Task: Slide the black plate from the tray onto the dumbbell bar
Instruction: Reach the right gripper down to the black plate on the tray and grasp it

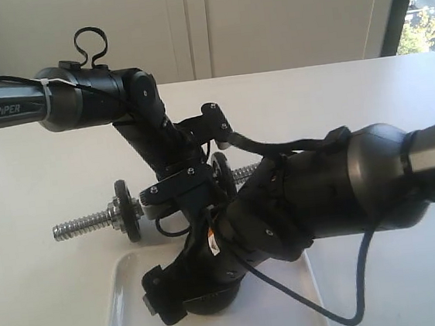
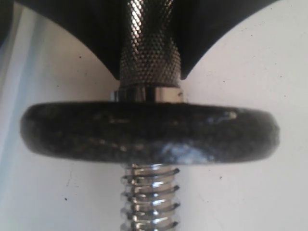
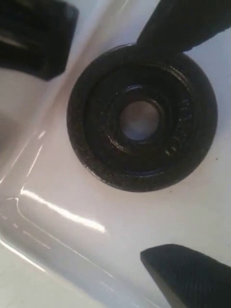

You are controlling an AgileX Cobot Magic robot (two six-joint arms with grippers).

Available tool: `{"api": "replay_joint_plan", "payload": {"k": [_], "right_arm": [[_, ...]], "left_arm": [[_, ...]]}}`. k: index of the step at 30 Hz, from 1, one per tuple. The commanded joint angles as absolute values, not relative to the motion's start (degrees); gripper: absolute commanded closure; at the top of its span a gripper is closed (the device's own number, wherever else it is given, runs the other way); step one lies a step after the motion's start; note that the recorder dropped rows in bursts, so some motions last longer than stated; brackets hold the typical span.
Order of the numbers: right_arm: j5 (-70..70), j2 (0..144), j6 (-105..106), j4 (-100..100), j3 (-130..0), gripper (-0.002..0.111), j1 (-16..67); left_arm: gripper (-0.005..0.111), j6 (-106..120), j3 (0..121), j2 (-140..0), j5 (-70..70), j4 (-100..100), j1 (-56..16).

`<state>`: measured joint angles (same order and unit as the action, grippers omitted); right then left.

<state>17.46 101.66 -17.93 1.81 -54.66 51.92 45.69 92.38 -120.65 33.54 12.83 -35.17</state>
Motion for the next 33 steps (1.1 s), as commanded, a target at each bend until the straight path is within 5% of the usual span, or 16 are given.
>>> {"api": "replay_joint_plan", "payload": {"k": [1, 33], "right_arm": [[15.75, 103.37, -18.19, 2.08, -54.78, 0.004, 51.98], [19.23, 107.28, -22.82, 15.45, -57.64, 0.003, 51.98]], "left_arm": [[0.107, 45.42, 93.27, -115.26, 32.62, 15.02, -34.97], [0.107, 45.42, 93.27, -115.26, 32.62, 15.55, -34.97]]}}
